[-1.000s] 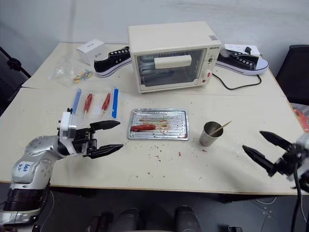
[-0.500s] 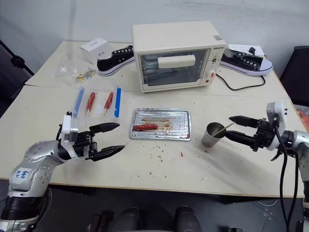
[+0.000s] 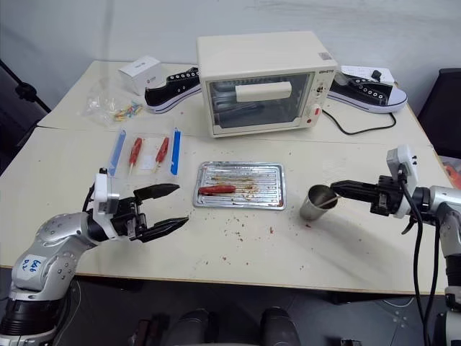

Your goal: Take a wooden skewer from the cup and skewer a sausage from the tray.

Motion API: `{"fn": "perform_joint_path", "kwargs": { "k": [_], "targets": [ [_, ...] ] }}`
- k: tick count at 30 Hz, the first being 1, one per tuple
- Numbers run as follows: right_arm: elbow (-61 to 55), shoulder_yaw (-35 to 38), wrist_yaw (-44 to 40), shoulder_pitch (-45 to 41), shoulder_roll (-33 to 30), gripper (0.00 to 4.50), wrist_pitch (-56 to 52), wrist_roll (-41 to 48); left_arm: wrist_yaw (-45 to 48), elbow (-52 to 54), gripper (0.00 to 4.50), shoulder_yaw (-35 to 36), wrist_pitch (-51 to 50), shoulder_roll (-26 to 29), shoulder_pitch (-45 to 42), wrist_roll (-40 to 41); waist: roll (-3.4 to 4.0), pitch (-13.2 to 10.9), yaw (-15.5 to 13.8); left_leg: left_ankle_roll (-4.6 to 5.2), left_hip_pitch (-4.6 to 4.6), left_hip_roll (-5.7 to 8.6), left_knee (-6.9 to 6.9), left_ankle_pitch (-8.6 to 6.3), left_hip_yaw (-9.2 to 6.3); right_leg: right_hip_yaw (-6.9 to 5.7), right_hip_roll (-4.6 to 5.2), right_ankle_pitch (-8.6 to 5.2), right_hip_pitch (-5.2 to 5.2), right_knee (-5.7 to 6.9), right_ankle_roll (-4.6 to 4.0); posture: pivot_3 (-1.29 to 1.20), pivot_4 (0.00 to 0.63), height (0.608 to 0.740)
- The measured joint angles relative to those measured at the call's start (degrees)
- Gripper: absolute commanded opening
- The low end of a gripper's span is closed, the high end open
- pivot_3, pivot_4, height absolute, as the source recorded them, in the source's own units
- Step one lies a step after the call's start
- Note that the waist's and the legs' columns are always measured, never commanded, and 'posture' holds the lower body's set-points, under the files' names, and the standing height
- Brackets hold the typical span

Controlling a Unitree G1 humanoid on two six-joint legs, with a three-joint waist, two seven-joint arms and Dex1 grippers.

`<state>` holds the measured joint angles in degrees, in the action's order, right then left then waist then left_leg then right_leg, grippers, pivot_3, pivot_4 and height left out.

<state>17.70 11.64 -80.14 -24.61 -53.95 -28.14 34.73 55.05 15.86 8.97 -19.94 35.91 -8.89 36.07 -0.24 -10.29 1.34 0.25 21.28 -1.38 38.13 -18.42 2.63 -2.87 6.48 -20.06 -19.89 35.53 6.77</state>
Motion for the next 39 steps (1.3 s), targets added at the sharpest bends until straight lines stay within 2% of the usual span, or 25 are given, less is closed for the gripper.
{"fn": "perform_joint_path", "kwargs": {
  "k": [9, 12, 15, 19, 20, 25, 29, 34, 38, 39],
  "targets": [
    [-1.78, 1.47, -3.97, -7.0, -9.75, 0.08, -12.72, 3.9, -0.01, -0.8, 4.5, -0.6, 0.38, -0.65, -2.15, -0.48, 0.29, -0.19, -0.03, -0.01, 0.04, 0.02, -0.03, -0.01, 0.04, 0.01, 0.03, 0.0, -0.1, -0.04, 0.0, 0.0, 0.15, 0.74],
    [-1.41, 2.55, -4.85, -14.56, -13.63, 0.08, -18.4, 6.54, 0.08, -1.09, 4.5, -0.83, 1.14, -1.46, -2.41, -0.51, 0.37, -0.3, 0.03, -0.02, 0.19, 0.01, -0.02, 0.0, 0.18, 0.02, 0.02, 0.0, -0.4, -0.04, 0.0, 0.0, 0.15, 0.74],
    [-1.81, 4.9, -3.76, -21.69, -13.51, 0.08, -24.2, 11.1, 0.28, -1.06, 4.5, -0.99, -0.57, -2.59, -4.24, 1.59, 0.3, -0.35, 0.08, -0.07, 0.22, -0.06, -0.04, 0.03, 0.23, 0.01, -0.05, 0.0, -0.48, -0.01, 0.0, 0.0, 0.15, 0.74],
    [-5.12, 7.46, 2.07, -22.73, -3.56, 0.08, -30.32, 17.88, -0.16, -1.15, 4.5, -1.92, -1.46, -6.29, -6.95, 2.76, 0.07, -0.38, 0.14, -0.07, 0.22, -0.05, 0.03, 0.03, 0.33, -0.03, -0.05, 0.03, -0.49, 0.07, 0.04, 0.0, 0.15, 0.74],
    [-7.42, 8.09, 4.95, -21.9, 1.49, 0.08, -31.0, 19.92, -0.82, -1.32, 4.5, -2.28, -1.41, -8.3, -8.43, 2.94, 0.07, -0.38, 0.1, -0.07, 0.22, -0.06, 0.05, 0.03, 0.33, -0.08, -0.06, 0.03, -0.5, 0.12, 0.05, 0.0, 0.15, 0.74],
    [-14.85, 7.79, 15.35, -18.42, 15.9, 0.08, -31.58, 25.11, -2.38, -2.14, 4.5, -4.2, -1.67, -13.7, -13.47, 4.1, 0.07, -0.41, -0.57, -0.09, 0.86, -0.01, 0.17, 0.12, 0.3, -0.19, -0.19, 0.06, -1.14, 0.45, 0.1, 0.0, 0.15, 0.74],
    [-18.51, 6.66, 19.95, -16.66, 23.53, 0.08, -29.29, 26.38, -2.39, -3.17, 4.5, -6.9, -1.21, -17.1, -15.49, 4.01, 0.07, -0.41, -1.33, -0.04, 1.46, 0.05, 0.66, 0.11, 0.25, -0.27, -0.28, 0.1, -1.6, 0.65, 0.18, 0.0, 0.15, 0.74],
    [-20.68, 5.98, 22.88, -14.5, 28.15, 0.08, -27.91, 27.51, -2.92, -3.38, 4.5, -7.56, 0.17, -19.08, -16.51, 3.74, 0.07, -0.41, -1.27, 0.22, 1.64, 0.25, 0.94, 0.2, 0.16, -0.25, -0.15, 0.21, -1.63, 0.79, 0.38, 0.0, 0.15, 0.74],
    [-22.86, 5.33, 24.35, -12.88, 29.41, 0.0, -27.94, 28.75, -3.17, -3.46, 3.72, -7.47, 0.79, -19.59, -16.57, 3.74, 0.07, -0.41, -1.27, 0.24, 1.64, 0.29, 0.94, 0.21, 0.13, -0.26, -0.11, 0.21, -1.63, 0.82, 0.38, 0.0, 0.15, 0.74],
    [-22.99, 5.09, 24.67, -12.67, 29.43, 0.0, -27.94, 28.83, -3.16, -3.46, 3.35, -7.47, 0.8, -19.58, -16.57, 3.74, 0.07, -0.41, -1.26, 0.24, 1.64, 0.3, 0.93, 0.21, 0.13, -0.26, -0.11, 0.21, -1.64, 0.82, 0.38, 0.0, 0.15, 0.74]
  ]
}}
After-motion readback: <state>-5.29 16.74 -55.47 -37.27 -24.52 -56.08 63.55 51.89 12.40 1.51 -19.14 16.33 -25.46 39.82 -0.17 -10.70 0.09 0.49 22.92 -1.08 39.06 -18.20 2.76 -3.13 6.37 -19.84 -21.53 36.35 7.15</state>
